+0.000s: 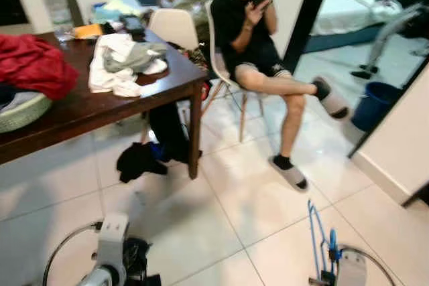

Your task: Hang hanger

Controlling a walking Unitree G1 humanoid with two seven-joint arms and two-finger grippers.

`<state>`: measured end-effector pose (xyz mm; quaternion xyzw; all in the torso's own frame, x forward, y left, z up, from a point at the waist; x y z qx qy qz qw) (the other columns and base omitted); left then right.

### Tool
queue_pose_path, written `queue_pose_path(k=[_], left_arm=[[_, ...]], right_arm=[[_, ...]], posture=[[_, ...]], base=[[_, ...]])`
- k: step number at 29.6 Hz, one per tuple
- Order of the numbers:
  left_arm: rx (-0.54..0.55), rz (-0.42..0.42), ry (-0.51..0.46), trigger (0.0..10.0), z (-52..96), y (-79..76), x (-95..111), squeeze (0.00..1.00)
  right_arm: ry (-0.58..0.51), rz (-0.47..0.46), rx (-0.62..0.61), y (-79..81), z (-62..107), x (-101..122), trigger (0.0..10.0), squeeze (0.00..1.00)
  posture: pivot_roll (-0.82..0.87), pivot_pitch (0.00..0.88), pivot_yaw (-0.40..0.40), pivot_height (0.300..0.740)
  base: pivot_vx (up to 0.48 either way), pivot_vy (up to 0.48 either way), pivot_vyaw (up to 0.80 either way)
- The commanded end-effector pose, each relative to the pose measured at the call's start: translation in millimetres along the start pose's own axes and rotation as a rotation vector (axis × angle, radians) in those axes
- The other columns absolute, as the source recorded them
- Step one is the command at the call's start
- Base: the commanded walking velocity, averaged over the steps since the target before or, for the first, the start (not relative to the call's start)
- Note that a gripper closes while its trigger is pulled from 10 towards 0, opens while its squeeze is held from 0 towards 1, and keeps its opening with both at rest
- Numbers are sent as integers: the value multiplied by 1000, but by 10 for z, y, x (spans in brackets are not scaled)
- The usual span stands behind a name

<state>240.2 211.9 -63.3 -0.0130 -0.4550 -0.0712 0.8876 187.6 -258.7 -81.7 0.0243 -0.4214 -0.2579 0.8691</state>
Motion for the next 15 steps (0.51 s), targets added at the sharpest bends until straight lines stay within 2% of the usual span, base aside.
queue_pose_path(k=[1, 2, 3, 5, 15], left_arm=[[-4, 31, -58, 10000, -21, 25, 101, 0], [-4, 31, -58, 10000, -21, 25, 101, 0], [-18, 15, -56, 10000, -34, 4, 83, 0], [-28, 5, -54, 10000, -40, -14, 68, 0], [-25, 10, -59, 10000, -19, -2, -13, 0]], right_arm=[[-32, -135, -7, -105, 19, 36, 10000, 0], [-32, -135, -7, -105, 19, 36, 10000, 0], [-25, -183, 13, -113, 18, 25, 10000, 0], [-17, -215, 32, -112, 18, 12, 10000, 0], [-24, -183, 64, -143, 49, -32, 10000, 0]], posture=[[73, 97, -41, 740], [73, 97, -41, 740], [70, 92, -43, 740], [65, 86, -40, 740], [67, 86, -26, 740]], base=[[0, 0, -800], [0, 0, -800], [0, 0, -800], [0, 0, -800], [0, 0, -800]])
Point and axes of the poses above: a point about 5 cm out from each wrist's last joint towards the gripper, its own z axis pointing back from the gripper into the wrist, its own x axis along the axis of the wrist's last joint, y = z × x, the point moved 4 cm from there along -z, pointing out of the wrist towards the gripper, and after that the axes turned 13 degrees about -z, right-handed, at the moved point
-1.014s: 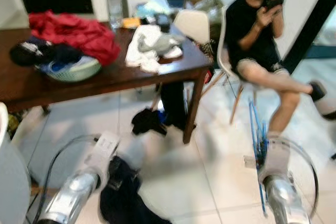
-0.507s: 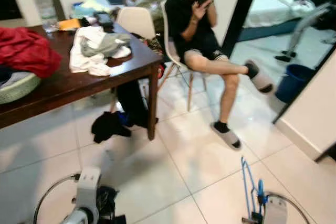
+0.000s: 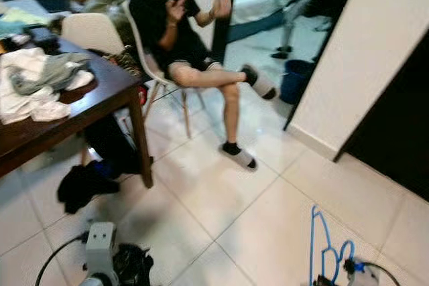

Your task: Hang hanger

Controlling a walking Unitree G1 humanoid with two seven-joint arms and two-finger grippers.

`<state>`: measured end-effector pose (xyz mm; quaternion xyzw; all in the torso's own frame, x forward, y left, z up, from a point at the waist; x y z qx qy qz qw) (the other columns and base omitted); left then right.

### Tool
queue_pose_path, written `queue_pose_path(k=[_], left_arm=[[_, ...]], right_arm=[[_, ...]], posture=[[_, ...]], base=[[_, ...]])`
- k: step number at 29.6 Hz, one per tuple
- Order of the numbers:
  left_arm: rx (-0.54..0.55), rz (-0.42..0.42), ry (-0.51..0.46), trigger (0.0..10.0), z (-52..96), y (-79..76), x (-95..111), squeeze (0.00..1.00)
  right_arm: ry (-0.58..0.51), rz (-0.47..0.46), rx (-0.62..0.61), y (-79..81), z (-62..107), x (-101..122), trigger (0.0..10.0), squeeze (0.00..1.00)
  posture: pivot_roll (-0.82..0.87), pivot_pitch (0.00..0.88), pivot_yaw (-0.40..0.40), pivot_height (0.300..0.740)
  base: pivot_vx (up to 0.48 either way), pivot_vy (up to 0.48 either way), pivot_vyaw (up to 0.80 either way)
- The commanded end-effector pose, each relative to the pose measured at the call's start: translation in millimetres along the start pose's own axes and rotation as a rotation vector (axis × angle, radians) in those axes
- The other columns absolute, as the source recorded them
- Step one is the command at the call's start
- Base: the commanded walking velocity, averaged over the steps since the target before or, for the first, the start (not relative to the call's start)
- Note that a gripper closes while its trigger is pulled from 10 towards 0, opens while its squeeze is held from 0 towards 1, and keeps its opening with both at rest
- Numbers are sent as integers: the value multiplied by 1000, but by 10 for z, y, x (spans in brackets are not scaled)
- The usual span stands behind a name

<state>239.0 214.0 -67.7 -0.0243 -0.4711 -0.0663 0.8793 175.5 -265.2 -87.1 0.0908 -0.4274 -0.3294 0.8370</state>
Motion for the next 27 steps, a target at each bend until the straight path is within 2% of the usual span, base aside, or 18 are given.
queue_pose_path(k=[1, 3, 4, 6, 12, 17, 27], left_arm=[[-6, 13, -21, 10000, 22, 13, -5, 0], [-2, 20, -20, 10000, 54, 45, -41, 0], [13, 39, -24, 10000, 133, 143, -115, 0], [22, 51, -24, 10000, 164, 182, -143, 0], [25, 70, -22, 10000, 195, 198, -186, 0], [-7, 31, -24, 10000, 63, 127, -52, 0], [-14, 28, -37, 10000, 58, 122, -37, 0]], right_arm=[[-20, 21, 7, -63, 37, 50, 10000, 0], [-22, 27, 5, -117, 71, 55, 10000, 0], [-26, 16, 1, -251, 151, 64, 10000, 0], [-30, 7, 1, -285, 178, 67, 10000, 0], [-39, -32, 22, -262, 181, 69, 10000, 0], [-7, -51, 63, -199, 145, 47, 10000, 0], [-3, -65, 70, -189, 123, 62, 10000, 0]], posture=[[64, 90, -24, 740], [60, 94, -23, 740], [52, 105, -21, 740], [52, 105, -21, 740], [52, 105, -21, 740], [60, 115, -23, 740], [62, 113, -25, 740]], base=[[0, 0, -800], [0, 0, -800], [0, 0, -800], [0, 0, -800], [0, 0, -800], [0, 0, -800], [0, 0, -800]])
Point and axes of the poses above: a point about 5 cm out from each wrist's last joint towards the gripper, its own z axis pointing back from the gripper into the wrist, its own x axis along the axis of the wrist's last joint, y = z × x, the point moved 4 cm from there along -z, pointing out of the wrist towards the gripper, and after that the axes turned 13 degrees about -z, right-handed, at the moved point
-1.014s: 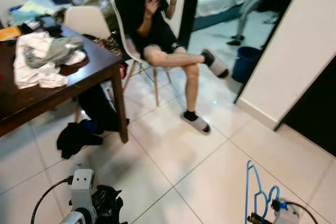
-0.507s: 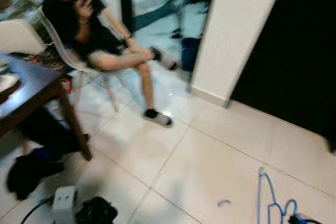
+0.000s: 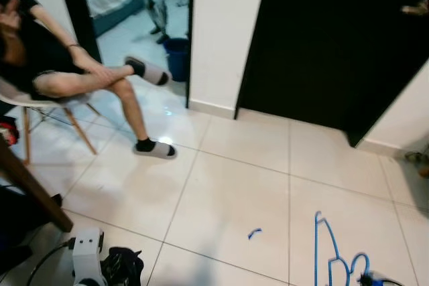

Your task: Hang hanger

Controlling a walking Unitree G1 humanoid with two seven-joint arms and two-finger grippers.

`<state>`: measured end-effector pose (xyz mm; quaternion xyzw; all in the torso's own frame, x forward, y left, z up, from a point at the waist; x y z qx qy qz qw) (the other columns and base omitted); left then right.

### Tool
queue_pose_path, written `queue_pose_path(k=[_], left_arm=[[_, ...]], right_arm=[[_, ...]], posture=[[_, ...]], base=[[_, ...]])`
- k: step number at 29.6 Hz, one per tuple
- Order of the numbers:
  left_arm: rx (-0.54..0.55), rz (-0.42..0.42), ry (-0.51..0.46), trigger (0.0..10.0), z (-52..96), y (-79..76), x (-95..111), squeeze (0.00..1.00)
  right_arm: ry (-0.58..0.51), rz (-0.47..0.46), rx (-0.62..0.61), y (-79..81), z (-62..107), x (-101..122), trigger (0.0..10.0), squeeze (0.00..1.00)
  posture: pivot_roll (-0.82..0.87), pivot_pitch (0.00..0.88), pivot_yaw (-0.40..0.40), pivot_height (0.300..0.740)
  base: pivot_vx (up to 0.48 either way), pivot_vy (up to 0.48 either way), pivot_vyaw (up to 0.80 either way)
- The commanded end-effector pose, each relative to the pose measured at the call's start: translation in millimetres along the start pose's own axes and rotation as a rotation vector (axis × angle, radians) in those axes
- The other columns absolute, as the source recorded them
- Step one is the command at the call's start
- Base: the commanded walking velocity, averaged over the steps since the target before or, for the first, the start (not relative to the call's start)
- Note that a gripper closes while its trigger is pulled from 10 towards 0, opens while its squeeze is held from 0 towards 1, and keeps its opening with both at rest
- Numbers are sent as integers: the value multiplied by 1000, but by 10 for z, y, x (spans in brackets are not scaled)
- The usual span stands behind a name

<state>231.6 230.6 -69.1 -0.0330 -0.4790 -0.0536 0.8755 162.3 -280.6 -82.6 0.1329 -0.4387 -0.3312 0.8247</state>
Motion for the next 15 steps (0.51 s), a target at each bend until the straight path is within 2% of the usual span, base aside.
queue_pose_path(k=[1, 15], left_arm=[[-11, -1, -18, 10000, -13, -32, 30, 0], [-7, -4, -28, 10000, -39, -43, 57, 0]], right_arm=[[-2, -20, -9, -27, 16, -9, 10000, 0], [1, -24, -9, -30, 0, 13, 10000, 0]], posture=[[62, 113, -25, 740], [64, 114, -34, 740]], base=[[0, 0, -800], [0, 0, -800]])
Point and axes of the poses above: a point about 5 cm out from each wrist's last joint towards the gripper, its own z axis pointing back from the gripper into the wrist, its own x axis along the axis of the wrist's last joint, y = z × x, the point moved 4 cm from there along -z, pointing out of the wrist towards the gripper, and after that the axes turned 13 degrees about -z, right-handed, at the moved point
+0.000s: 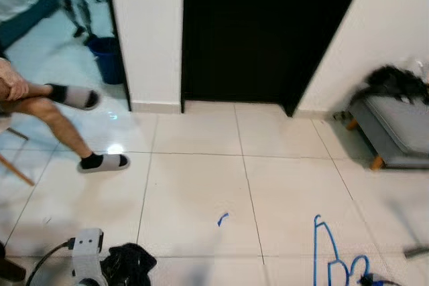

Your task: Hang hanger

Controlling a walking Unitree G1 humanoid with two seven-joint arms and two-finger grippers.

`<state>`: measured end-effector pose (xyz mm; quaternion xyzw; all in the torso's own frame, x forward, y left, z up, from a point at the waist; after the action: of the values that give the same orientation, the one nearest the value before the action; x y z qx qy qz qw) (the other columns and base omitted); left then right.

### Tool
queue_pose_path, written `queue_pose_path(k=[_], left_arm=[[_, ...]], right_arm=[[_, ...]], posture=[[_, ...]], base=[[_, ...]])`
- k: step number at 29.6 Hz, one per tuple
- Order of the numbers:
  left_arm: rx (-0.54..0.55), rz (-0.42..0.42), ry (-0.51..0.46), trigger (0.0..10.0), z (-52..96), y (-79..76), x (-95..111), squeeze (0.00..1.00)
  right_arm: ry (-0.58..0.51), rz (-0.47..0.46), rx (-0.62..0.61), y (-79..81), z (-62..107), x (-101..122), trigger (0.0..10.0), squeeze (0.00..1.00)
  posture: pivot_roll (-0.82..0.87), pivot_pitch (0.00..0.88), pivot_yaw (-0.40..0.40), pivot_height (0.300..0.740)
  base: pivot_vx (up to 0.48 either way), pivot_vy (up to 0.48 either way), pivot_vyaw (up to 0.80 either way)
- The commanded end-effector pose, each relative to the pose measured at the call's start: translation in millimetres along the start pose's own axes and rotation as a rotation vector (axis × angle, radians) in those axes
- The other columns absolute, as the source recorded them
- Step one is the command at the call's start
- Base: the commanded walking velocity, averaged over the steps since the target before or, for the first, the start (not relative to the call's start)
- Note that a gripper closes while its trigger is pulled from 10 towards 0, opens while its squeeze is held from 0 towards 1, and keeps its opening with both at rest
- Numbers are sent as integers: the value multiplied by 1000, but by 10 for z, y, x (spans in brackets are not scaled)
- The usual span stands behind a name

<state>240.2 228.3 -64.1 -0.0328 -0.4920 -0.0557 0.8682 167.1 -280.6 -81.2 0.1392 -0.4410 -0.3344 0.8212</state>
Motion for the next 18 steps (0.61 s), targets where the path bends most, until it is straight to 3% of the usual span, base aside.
queue_pose_path(k=[1, 18], left_arm=[[-6, 2, 2, 10000, 10, -31, -32, 0], [-2, 0, 1, 10000, 1, -22, -22, 0]], right_arm=[[5, -11, -20, -57, 31, -13, 10000, 0], [3, -11, -20, -46, 18, -12, 10000, 0]], posture=[[64, 114, -34, 740], [61, 111, -33, 740]], base=[[0, 0, -800], [0, 0, -800]])
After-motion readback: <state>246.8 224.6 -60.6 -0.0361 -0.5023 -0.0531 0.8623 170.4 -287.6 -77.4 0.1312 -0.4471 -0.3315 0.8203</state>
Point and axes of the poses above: a point about 5 cm out from each wrist's last joint towards the gripper, its own z axis pointing back from the gripper into the wrist, its own x axis along the axis of the wrist's last joint, y = z × x, the point moved 4 cm from there along -z, pointing out of the wrist towards the gripper, and after that the axes turned 13 degrees about -z, right-handed, at the moved point
